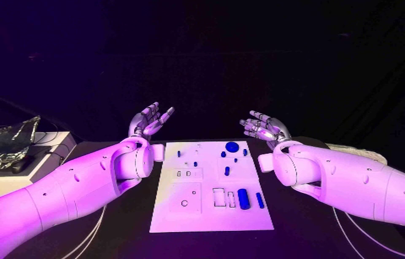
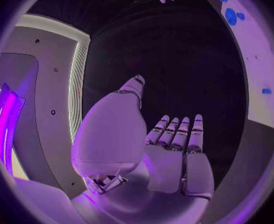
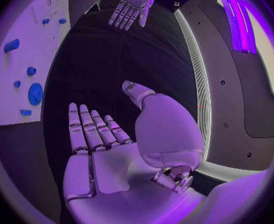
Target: Assemble the parts on the task board
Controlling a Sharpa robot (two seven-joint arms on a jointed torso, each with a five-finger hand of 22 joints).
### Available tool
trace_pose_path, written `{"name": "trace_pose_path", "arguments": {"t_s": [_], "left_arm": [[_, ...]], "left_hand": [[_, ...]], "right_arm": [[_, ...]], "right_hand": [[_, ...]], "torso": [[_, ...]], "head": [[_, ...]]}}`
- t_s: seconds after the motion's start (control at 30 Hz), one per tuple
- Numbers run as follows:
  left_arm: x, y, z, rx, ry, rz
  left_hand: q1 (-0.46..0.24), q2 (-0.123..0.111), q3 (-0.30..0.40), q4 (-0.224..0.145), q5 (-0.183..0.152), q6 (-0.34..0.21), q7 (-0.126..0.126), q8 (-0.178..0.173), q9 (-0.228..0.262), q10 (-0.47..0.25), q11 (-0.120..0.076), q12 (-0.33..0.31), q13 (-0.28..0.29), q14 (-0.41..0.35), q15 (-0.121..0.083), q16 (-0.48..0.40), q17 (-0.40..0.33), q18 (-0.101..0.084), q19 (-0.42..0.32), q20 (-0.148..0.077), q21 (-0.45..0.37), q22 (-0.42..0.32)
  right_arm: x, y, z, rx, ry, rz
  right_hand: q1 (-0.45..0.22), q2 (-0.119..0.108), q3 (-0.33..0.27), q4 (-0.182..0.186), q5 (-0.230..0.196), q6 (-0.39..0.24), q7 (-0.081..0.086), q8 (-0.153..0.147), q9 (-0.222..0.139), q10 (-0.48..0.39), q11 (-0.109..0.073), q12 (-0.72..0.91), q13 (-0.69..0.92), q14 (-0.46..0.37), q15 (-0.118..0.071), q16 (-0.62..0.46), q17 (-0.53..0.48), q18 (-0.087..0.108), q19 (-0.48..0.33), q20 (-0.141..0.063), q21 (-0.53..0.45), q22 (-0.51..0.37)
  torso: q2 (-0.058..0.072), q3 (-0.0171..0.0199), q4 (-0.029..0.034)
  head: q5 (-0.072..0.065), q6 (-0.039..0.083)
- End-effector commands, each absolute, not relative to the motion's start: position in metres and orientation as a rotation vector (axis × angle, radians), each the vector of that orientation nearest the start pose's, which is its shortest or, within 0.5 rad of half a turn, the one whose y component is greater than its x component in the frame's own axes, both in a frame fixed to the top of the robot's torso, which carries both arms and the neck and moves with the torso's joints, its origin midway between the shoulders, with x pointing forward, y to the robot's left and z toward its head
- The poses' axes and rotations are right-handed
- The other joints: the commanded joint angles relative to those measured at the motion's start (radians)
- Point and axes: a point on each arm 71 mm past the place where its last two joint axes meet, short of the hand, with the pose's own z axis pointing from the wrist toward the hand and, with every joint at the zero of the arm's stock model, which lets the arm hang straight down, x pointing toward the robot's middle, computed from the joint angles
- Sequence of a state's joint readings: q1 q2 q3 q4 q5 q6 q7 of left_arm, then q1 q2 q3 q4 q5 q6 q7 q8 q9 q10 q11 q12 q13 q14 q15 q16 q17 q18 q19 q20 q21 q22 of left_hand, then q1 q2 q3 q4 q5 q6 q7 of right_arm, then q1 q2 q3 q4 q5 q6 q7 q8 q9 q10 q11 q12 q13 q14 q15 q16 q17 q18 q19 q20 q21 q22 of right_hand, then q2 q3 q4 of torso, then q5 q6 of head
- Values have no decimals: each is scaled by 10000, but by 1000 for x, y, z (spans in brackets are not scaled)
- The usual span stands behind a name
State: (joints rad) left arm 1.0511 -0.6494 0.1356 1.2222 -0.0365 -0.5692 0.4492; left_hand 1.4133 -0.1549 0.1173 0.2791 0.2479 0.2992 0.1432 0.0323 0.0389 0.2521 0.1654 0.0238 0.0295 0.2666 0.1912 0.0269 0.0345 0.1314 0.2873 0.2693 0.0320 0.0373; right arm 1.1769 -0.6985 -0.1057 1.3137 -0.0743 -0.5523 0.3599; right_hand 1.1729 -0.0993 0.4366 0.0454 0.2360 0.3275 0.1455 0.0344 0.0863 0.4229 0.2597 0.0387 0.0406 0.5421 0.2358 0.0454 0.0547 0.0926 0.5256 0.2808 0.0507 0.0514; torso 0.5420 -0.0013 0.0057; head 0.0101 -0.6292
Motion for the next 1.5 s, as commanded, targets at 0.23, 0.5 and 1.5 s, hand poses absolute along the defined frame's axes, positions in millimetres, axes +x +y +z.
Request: {"name": "trace_pose_path", "arguments": {"t_s": [0.23, 0.5, 1.5], "left_arm": [[540, 231, -213, -11915, 12154, -14015], [529, 239, -205, -11119, 12923, -14746], [480, 236, -138, -9198, 13793, -16867]], "left_hand": [[637, 292, 307, 125, 68, 953, 1196, 253, 152, 1155, 603, 196, 110, 1030, 202, 265, 169, 194, 438, 202, 203, 93], [709, 529, 1026, 27, 17, 5465, 1057, 1622, 924, 6744, 366, 1033, 384, 6546, -272, 1918, 1106, 542, 5439, 64, 2149, 873], [562, -113, 2459, -49, -16, 6289, 748, 1607, 943, 8556, -114, 454, 375, 8678, -991, 3069, 2620, 503, 7228, -769, 3485, 1321]], "right_arm": [[532, -221, -220, 6791, 15520, 11158], [540, -221, -214, 2819, 16691, 9816], [557, -188, -168, -3952, 15529, 4043]], "right_hand": [[1357, -64, 497, -665, -78, 3065, 1447, 765, 533, 3999, -238, 436, 253, 3767, -447, 857, 464, 777, 2739, 51, 737, 295], [1903, -316, 854, -1281, -272, 6040, 734, 1568, 934, 6657, -1054, 562, 229, 6710, -1550, 1966, 972, 877, 5145, -954, 2400, 984], [1203, -1149, 1598, -1023, -442, 7142, 151, 1334, 1140, 7573, -1656, 214, 249, 9527, -2317, 12632, 9864, 158, 8382, -1811, 10955, 9197]], "torso": [[43, -23, -35], [281, -38, 40], [1646, -409, 531]], "head": [[-64, -287], [-139, -372], [-699, -9]]}}
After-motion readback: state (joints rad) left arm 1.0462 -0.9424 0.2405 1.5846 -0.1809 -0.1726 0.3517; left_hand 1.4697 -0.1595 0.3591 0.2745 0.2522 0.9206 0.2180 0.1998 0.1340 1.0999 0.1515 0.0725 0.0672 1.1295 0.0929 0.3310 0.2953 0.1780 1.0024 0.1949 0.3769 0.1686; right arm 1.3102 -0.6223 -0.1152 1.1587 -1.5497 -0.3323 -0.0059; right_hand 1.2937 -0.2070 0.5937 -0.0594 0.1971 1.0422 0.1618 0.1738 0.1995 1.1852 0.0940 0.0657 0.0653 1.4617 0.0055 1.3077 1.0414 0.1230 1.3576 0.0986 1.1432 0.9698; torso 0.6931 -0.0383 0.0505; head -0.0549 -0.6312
